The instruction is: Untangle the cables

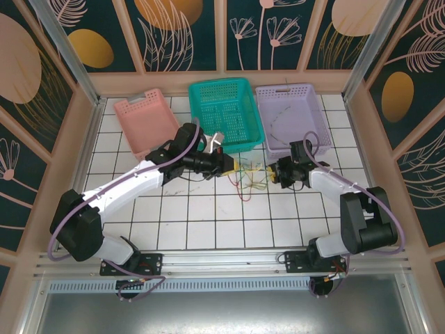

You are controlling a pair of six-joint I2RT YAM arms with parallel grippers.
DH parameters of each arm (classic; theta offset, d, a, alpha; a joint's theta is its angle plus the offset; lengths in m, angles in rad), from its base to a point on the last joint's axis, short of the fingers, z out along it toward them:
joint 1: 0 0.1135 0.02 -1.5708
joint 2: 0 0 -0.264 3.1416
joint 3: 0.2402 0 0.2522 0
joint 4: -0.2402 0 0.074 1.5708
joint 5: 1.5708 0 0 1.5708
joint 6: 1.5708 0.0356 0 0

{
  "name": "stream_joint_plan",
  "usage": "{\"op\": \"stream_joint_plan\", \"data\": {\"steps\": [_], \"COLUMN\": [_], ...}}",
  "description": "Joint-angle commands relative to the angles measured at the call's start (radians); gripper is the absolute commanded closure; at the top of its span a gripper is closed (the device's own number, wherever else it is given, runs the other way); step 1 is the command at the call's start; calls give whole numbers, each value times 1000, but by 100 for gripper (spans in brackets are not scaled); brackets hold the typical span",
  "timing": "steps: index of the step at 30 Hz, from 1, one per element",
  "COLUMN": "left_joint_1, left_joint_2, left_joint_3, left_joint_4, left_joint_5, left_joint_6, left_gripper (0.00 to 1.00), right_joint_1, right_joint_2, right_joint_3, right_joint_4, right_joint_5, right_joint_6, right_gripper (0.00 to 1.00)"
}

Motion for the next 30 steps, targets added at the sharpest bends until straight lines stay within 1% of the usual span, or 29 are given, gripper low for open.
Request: {"op": "stream_joint_plan", "data": {"steps": [1,3,7,10,12,13,14,15,16,18,21,25,27,30], "left_joint_1": [5,6,12,12,12,12,13,14,16,19,34,64,79,106], "left_joint_2": [-33,-38,-41,-36,-28,-25,-23,-22,-20,-22,-40,-91,-125,-190], "left_joint_3": [-15,-18,-14,-16,-21,-25,-28,-30,-32,-30,-27,32,56,105], "left_joint_4": [35,39,38,76,108,123,133,141,147,143,113,-35,-61,-107], "left_joint_5": [33,9,-61,-105,-122,-126,-130,-131,-131,-131,-156,-277,-319,-417], "left_joint_6": [32,31,29,17,4,2,-1,-4,-3,0,18,96,118,146], "left_gripper": [100,100,100,100,100,100,100,100,100,100,100,100,100,100], "right_joint_1": [0,-2,-24,-38,-44,-47,-48,-49,-52,-66,-113,-185,-219,-270], "right_joint_2": [7,-5,-33,-73,-107,-125,-144,-162,-178,-204,-226,-203,-170,-130], "right_joint_3": [27,28,22,34,38,33,29,23,14,-7,-40,-17,1,10], "right_joint_4": [-21,-43,-76,-134,-166,-179,-187,-199,-210,-218,-219,-245,-269,-286], "right_joint_5": [43,61,68,88,93,92,90,93,98,109,115,171,201,230], "right_joint_6": [29,32,12,-33,-52,-59,-64,-66,-68,-69,-80,-164,-211,-255], "right_gripper": [92,100,100,87,83,83,86,99,100,100,100,100,100,100]}}
